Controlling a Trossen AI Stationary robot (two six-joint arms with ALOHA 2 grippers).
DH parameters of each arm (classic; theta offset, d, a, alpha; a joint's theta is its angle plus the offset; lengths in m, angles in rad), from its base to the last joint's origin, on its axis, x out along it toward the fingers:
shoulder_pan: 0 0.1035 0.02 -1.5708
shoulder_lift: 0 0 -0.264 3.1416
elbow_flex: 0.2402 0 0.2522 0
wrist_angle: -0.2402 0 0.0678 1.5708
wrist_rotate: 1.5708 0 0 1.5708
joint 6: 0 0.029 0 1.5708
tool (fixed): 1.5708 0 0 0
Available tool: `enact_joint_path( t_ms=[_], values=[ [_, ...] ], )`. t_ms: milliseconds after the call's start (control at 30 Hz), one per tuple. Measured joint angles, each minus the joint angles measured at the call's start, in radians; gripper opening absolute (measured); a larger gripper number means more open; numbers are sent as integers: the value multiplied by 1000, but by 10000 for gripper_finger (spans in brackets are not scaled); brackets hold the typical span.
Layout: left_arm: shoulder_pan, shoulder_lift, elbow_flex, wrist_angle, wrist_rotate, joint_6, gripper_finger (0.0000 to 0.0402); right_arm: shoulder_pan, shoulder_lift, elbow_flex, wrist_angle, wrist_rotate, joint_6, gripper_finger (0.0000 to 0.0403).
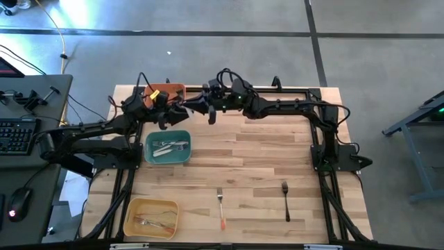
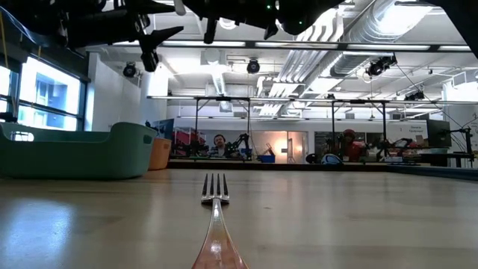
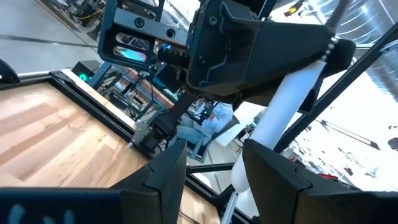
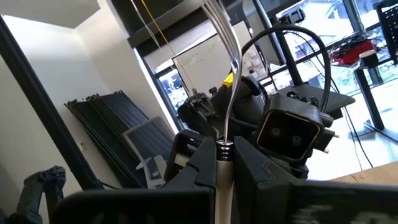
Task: Sort silverware by color (type)
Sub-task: Put the white fork into the green bin
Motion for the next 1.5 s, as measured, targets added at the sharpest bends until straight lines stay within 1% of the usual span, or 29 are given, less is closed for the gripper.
enact_joint_path(
  t_ms=[133, 267, 467, 600, 800, 967, 1167, 1267, 1400, 1500],
  values=[
    [35, 0, 0, 13, 23, 2, 161, -18, 0, 0, 31, 3, 20, 1],
    [66, -1, 0, 33, 92, -2, 166, -53, 0, 0, 59, 15, 46, 1],
    [93, -1, 0, 49, 85, -7, 166, -75, 0, 0, 59, 3, 84, 1],
    [112, 0, 0, 45, 61, -1, 166, -73, 0, 0, 59, -5, 84, 1],
    [133, 2, 0, 53, 54, 0, 166, -71, 0, 0, 48, -6, 76, 1],
    [134, 39, 29, 45, 53, 18, 166, -81, 0, 0, 33, -9, 75, 1],
    [139, 133, 97, 43, 52, 93, 166, -93, 0, 0, 18, -9, 51, 1],
    [149, 168, 120, 44, 61, 105, 165, -96, 0, 0, 18, -9, 49, 1],
    [150, 195, 131, 44, 66, 109, 150, -96, 1, 0, 8, -6, 36, 1],
    [150, 196, 141, 46, 85, 150, 111, -95, 1, 0, -7, -8, 17, 1]
  ],
)
